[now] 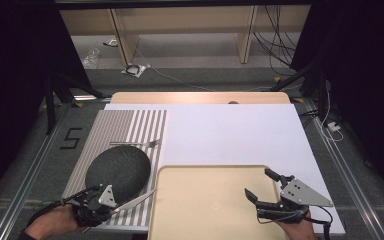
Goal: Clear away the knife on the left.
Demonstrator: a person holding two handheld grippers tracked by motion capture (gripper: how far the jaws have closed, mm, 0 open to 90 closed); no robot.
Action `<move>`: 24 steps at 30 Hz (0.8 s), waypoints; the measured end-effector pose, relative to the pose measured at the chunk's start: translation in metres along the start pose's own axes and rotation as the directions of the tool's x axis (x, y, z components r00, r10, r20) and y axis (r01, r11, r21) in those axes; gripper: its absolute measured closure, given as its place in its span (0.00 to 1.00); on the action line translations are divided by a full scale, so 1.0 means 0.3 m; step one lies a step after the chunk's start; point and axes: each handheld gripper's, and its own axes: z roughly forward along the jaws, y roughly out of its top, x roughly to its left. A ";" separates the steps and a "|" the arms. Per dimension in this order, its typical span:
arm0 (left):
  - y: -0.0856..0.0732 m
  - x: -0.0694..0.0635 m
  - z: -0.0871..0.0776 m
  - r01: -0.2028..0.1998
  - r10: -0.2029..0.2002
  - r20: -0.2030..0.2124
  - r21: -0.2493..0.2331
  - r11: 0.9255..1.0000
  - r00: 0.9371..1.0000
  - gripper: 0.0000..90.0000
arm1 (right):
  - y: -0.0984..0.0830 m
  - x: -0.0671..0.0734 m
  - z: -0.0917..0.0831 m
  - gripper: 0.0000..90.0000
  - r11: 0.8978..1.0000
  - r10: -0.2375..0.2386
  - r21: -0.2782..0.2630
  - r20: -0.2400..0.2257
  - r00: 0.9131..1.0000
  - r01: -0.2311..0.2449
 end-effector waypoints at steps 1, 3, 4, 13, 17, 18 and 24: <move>0.009 -0.005 -0.004 0.003 -0.003 -0.001 -0.018 1.000 1.000 0.88 | 0.000 0.000 -0.001 0.19 1.000 -0.001 0.002 0.002 1.000 0.001; 0.029 -0.012 -0.012 0.016 -0.017 -0.007 -0.056 0.998 1.000 0.88 | 0.001 -0.001 -0.002 0.19 1.000 -0.003 0.000 0.002 1.000 0.003; 0.039 -0.016 -0.014 0.025 -0.026 -0.009 -0.073 0.997 1.000 0.88 | 0.001 0.000 -0.004 0.19 1.000 0.000 0.005 0.003 1.000 0.000; 0.138 -0.052 -0.026 0.037 -0.037 -0.002 -0.136 0.990 0.999 0.88 | 0.002 0.000 -0.004 0.19 1.000 0.002 0.004 0.001 1.000 -0.002; 0.182 -0.065 -0.025 0.023 -0.020 0.020 -0.155 0.988 1.000 0.88 | 0.002 0.001 -0.003 0.19 1.000 0.000 -0.009 0.000 1.000 0.000; 0.193 -0.068 -0.025 0.020 -0.017 0.021 -0.156 0.988 1.000 0.88 | 0.002 0.001 -0.003 0.19 1.000 0.001 -0.010 0.000 1.000 -0.001; 0.251 -0.088 -0.017 -0.008 0.014 0.038 -0.163 0.987 0.999 0.88 | 0.003 0.000 -0.004 0.19 1.000 0.001 -0.011 0.001 1.000 -0.001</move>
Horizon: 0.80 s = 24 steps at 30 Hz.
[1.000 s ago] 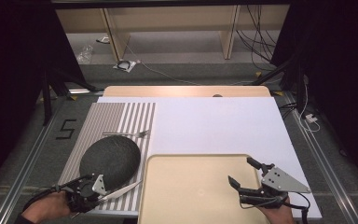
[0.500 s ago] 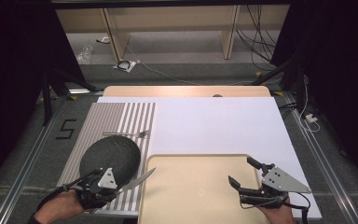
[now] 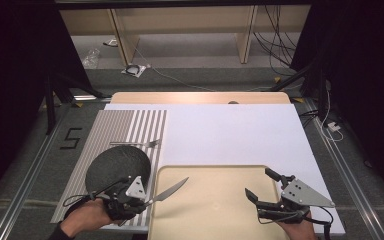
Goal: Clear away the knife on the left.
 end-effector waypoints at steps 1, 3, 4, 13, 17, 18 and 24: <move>0.009 -0.001 0.002 -0.002 0.002 -0.003 -0.004 1.000 1.000 0.88 | 0.000 0.000 -0.001 0.19 1.000 -0.002 0.000 0.002 1.000 0.002; 0.025 -0.002 0.004 0.001 -0.001 0.005 -0.017 1.000 1.000 0.88 | 0.001 0.000 -0.002 0.19 1.000 0.000 -0.002 0.004 1.000 0.000; 0.033 -0.002 0.005 0.001 -0.001 0.009 -0.022 1.000 1.000 0.88 | 0.001 -0.001 -0.002 0.19 1.000 -0.001 -0.005 0.005 1.000 0.001; 0.113 -0.026 0.039 -0.021 0.021 0.043 -0.015 1.000 0.999 0.88 | 0.002 -0.002 -0.005 0.19 1.000 0.001 -0.005 0.007 1.000 -0.001; 0.144 -0.043 0.045 -0.031 0.031 0.062 -0.010 0.999 0.998 0.88 | 0.003 -0.002 -0.006 0.19 1.000 0.002 -0.005 0.007 1.000 -0.002; 0.151 -0.046 0.045 -0.036 0.036 0.066 -0.009 0.999 0.997 0.88 | 0.003 -0.003 -0.006 0.19 1.000 0.001 -0.007 0.008 1.000 -0.001; 0.182 -0.064 0.057 -0.033 0.034 0.086 -0.012 0.999 0.996 0.88 | 0.005 -0.002 -0.010 0.19 1.000 -0.004 -0.011 0.014 1.000 0.004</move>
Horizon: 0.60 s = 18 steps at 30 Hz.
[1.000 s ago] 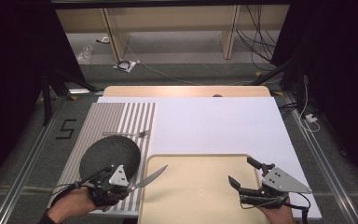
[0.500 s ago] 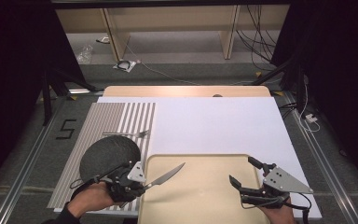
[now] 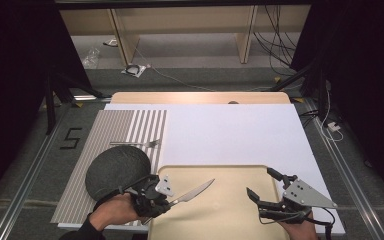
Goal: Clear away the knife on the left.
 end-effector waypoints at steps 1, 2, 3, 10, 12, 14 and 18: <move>0.004 -0.004 0.003 0.001 -0.001 0.006 0.001 1.000 1.000 0.88 | 0.000 -0.001 -0.001 0.19 1.000 -0.001 0.001 0.001 1.000 0.001; 0.008 -0.008 0.005 0.006 -0.006 0.009 0.003 1.000 1.000 0.88 | 0.000 -0.002 -0.001 0.19 1.000 -0.002 0.002 0.002 1.000 0.002; 0.012 -0.013 0.008 0.008 -0.008 0.013 0.004 1.000 1.000 0.88 | 0.001 -0.002 -0.002 0.19 1.000 -0.001 0.003 0.001 1.000 0.001; 0.038 -0.050 0.040 -0.013 0.012 0.028 0.032 0.999 1.000 0.88 | 0.001 0.000 -0.003 0.19 1.000 -0.001 0.001 0.003 1.000 0.001; 0.041 -0.055 0.047 -0.017 0.016 0.032 0.039 0.999 0.999 0.88 | 0.001 -0.001 -0.003 0.19 1.000 0.000 0.000 0.005 1.000 0.000; 0.043 -0.060 0.055 -0.015 0.013 0.037 0.046 0.999 0.999 0.88 | 0.001 -0.001 -0.003 0.19 1.000 0.000 0.001 0.004 1.000 0.000; 0.049 -0.071 0.071 -0.014 0.011 0.037 0.068 0.998 0.999 0.88 | 0.000 0.000 -0.001 0.19 1.000 -0.001 -0.001 -0.001 1.000 0.001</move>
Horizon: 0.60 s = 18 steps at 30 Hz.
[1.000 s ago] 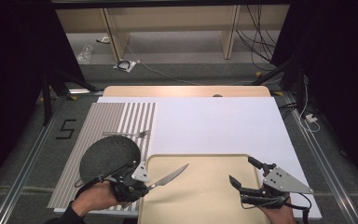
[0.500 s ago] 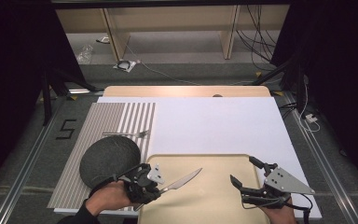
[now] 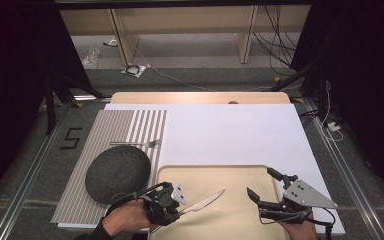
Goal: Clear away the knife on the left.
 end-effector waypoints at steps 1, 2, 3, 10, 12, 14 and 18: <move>0.002 -0.003 0.004 -0.006 0.006 0.003 0.008 1.000 1.000 0.88 | 0.000 0.000 0.001 0.19 1.000 -0.002 0.000 -0.001 1.000 0.002; 0.003 -0.008 0.009 -0.005 0.005 0.007 0.012 1.000 1.000 0.88 | 0.000 0.001 0.001 0.19 1.000 -0.002 0.000 -0.001 1.000 0.002; 0.004 -0.014 0.013 -0.008 0.008 0.008 0.016 1.000 1.000 0.88 | 0.000 0.001 0.000 0.19 1.000 -0.001 0.001 -0.002 1.000 0.001; 0.019 -0.042 0.033 -0.032 0.031 0.012 0.051 0.998 0.999 0.88 | -0.001 0.001 0.001 0.19 1.000 -0.002 0.001 -0.003 1.000 0.002; 0.022 -0.050 0.043 -0.040 0.039 0.013 0.065 0.997 0.999 0.88 | -0.001 0.001 0.001 0.19 1.000 -0.002 0.004 -0.003 1.000 0.002; 0.023 -0.058 0.055 -0.040 0.038 0.018 0.072 0.997 0.999 0.88 | -0.001 0.000 0.001 0.19 1.000 -0.002 0.004 -0.003 1.000 0.002; 0.026 -0.069 0.073 -0.056 0.053 0.033 0.103 0.993 0.998 0.88 | -0.001 0.000 0.001 0.19 1.000 -0.002 0.004 -0.006 1.000 0.002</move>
